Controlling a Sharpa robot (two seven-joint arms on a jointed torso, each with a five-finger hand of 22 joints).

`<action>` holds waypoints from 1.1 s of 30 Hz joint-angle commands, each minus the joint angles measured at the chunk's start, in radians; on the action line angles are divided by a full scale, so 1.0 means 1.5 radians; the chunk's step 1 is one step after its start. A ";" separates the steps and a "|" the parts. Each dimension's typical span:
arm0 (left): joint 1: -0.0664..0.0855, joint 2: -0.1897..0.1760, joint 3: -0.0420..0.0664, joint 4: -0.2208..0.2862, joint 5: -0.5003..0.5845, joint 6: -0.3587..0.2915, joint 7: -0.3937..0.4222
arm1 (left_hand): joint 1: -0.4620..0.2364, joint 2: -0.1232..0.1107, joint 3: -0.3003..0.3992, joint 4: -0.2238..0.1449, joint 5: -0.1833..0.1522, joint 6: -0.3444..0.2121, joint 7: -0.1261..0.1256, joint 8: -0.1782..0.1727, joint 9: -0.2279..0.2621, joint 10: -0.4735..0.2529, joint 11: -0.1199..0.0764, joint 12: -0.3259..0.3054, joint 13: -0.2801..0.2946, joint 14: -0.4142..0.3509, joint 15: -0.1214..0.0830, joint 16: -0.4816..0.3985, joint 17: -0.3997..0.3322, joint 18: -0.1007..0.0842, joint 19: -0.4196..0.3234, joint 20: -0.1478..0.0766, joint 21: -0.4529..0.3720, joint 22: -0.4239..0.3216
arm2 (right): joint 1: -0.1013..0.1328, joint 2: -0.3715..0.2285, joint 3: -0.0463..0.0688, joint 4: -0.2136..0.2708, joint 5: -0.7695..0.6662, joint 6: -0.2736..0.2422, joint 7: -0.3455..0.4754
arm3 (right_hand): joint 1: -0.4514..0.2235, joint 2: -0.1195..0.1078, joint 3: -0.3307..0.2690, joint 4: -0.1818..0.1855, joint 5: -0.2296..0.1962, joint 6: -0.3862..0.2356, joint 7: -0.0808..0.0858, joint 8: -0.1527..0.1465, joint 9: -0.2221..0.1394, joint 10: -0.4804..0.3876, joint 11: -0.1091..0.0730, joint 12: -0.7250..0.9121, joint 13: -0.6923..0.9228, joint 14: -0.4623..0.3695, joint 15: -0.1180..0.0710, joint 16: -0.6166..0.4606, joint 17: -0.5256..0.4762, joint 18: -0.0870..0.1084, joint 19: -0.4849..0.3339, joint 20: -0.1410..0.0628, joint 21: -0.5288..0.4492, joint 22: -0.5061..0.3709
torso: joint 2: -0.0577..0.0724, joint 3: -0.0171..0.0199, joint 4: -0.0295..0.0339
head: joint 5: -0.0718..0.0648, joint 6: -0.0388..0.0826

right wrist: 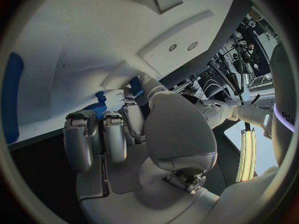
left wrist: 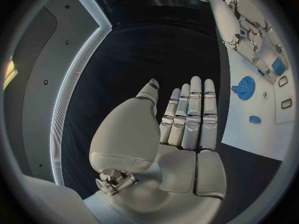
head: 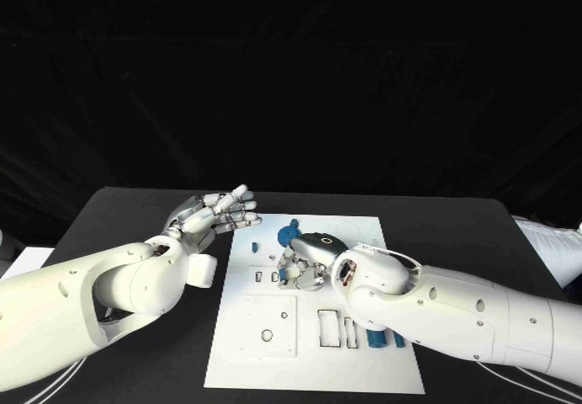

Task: Assemble the parts on the task board

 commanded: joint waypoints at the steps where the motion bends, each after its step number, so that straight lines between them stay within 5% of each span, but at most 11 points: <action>1: 0.000 0.001 0.000 0.002 0.001 0.013 0.003 | 0.004 0.003 0.000 -0.003 0.003 -0.002 0.000 -0.002 0.001 -0.004 0.000 -0.004 0.000 0.001 0.003 -0.004 0.001 0.009 0.006 0.000 -0.004 -0.001 | -0.006 0.000 -0.005 -0.007 -0.010 0.021 -0.026 | -0.007 -0.003 -0.006 0.005 -0.006 -0.008 0.001 -0.002 -0.001 -0.008 -0.001 -0.011 0.048 0.067 0.004 -0.002 0.163 0.000 0.049 0.006 -0.004 0.138 | 0.000 -0.0001 0.0001 | 0.000 0.000; 11: 0.000 0.000 0.000 -0.003 -0.007 0.002 -0.010 | 0.007 0.004 0.000 -0.008 0.004 0.008 -0.005 0.001 0.003 0.006 -0.005 -0.001 0.002 0.017 -0.003 0.000 0.006 0.010 0.019 -0.004 -0.001 0.001 | -0.010 -0.015 -0.005 0.023 -0.023 -0.082 0.014 | -0.008 -0.011 -0.020 0.017 -0.015 -0.030 0.005 -0.002 -0.001 -0.006 0.003 -0.005 0.048 0.068 0.008 0.002 0.170 -0.001 0.050 0.010 -0.003 0.139 | -0.001 0.0013 0.0001 | 0.000 0.000; 18: 0.000 0.001 0.000 -0.014 -0.075 -0.010 -0.059 | 0.015 0.007 0.007 -0.014 0.004 0.043 -0.038 0.009 0.006 0.077 -0.046 0.018 0.011 0.205 -0.058 0.100 0.079 0.009 0.163 -0.063 0.079 0.036 | -0.010 -0.058 0.002 0.075 0.014 -0.132 0.120 | -0.001 -0.023 -0.036 0.024 -0.021 -0.043 0.008 -0.002 -0.001 -0.008 0.006 -0.009 0.045 0.070 0.010 0.004 0.175 0.000 0.049 0.012 -0.004 0.138 | -0.002 0.0012 -0.0013 | 0.000 0.003; 20: 0.000 0.003 0.000 -0.020 -0.110 -0.004 -0.089 | 0.016 0.004 0.014 -0.011 0.003 0.054 -0.051 0.008 0.006 0.117 -0.066 0.025 0.017 0.228 -0.075 0.225 0.174 0.009 0.219 -0.086 0.120 0.056 | -0.006 -0.081 0.007 0.097 0.048 -0.131 0.165 | 0.006 -0.023 -0.044 0.028 -0.020 -0.050 0.010 -0.002 -0.001 -0.009 0.007 -0.009 0.044 0.070 0.012 0.004 0.175 0.000 0.049 0.013 -0.004 0.137 | -0.004 0.0014 -0.0021 | 0.001 0.003; 23: 0.000 0.009 0.000 -0.032 -0.173 0.007 -0.152 | 0.019 -0.005 0.028 -0.006 0.003 0.066 -0.063 0.005 0.005 0.168 -0.078 0.040 0.035 0.237 -0.095 0.578 0.494 0.002 0.264 -0.103 0.176 0.089 | 0.007 -0.120 0.012 0.130 0.103 -0.122 0.212 | 0.019 -0.024 -0.066 0.035 -0.016 -0.059 0.013 -0.002 0.000 -0.014 0.010 -0.019 0.038 0.070 0.015 0.004 0.175 0.001 0.046 0.016 -0.007 0.133 | -0.008 0.0029 -0.0031 | 0.002 0.004; 26: 0.000 0.017 0.000 -0.043 -0.251 0.036 -0.245 | 0.016 -0.018 0.034 -0.002 0.002 0.065 -0.069 0.000 0.006 0.201 -0.084 0.072 0.067 0.247 -0.097 0.748 0.680 0.003 0.271 -0.110 0.223 0.120 | 0.025 -0.158 0.014 0.154 0.164 -0.114 0.233 | 0.035 -0.020 -0.077 0.037 -0.010 -0.062 0.014 -0.001 0.000 -0.018 0.011 -0.025 0.033 0.070 0.016 0.004 0.175 0.002 0.045 0.017 -0.009 0.130 | -0.011 0.0044 -0.0052 | 0.003 0.003; 29: 0.001 0.029 0.000 -0.055 -0.349 0.084 -0.355 | -0.018 -0.024 0.020 0.021 -0.006 0.065 -0.070 0.008 0.011 0.214 -0.088 0.125 0.115 0.252 -0.098 0.836 0.782 -0.013 0.279 -0.113 0.349 0.256 | 0.049 -0.200 0.016 0.163 0.230 -0.114 0.241 | 0.045 -0.011 -0.079 0.038 -0.004 -0.060 0.013 0.001 0.001 -0.018 0.011 -0.023 0.033 0.070 0.016 0.004 0.175 0.001 0.045 0.017 -0.008 0.132 | -0.017 0.0062 -0.0088 | 0.004 0.002; 33: 0.001 0.046 0.000 -0.064 -0.464 0.145 -0.481 | -0.051 -0.023 -0.006 0.060 -0.023 0.063 -0.078 0.036 0.024 0.179 -0.093 0.230 0.210 0.253 -0.099 0.878 0.832 -0.023 0.260 -0.117 0.449 0.359 | 0.076 -0.240 0.017 0.153 0.297 -0.117 0.240 | 0.052 -0.003 -0.081 0.039 0.005 -0.055 0.012 0.002 0.002 -0.016 0.010 -0.018 0.035 0.070 0.015 0.004 0.175 0.001 0.046 0.017 -0.007 0.134 | -0.022 0.0080 -0.0115 | 0.008 0.000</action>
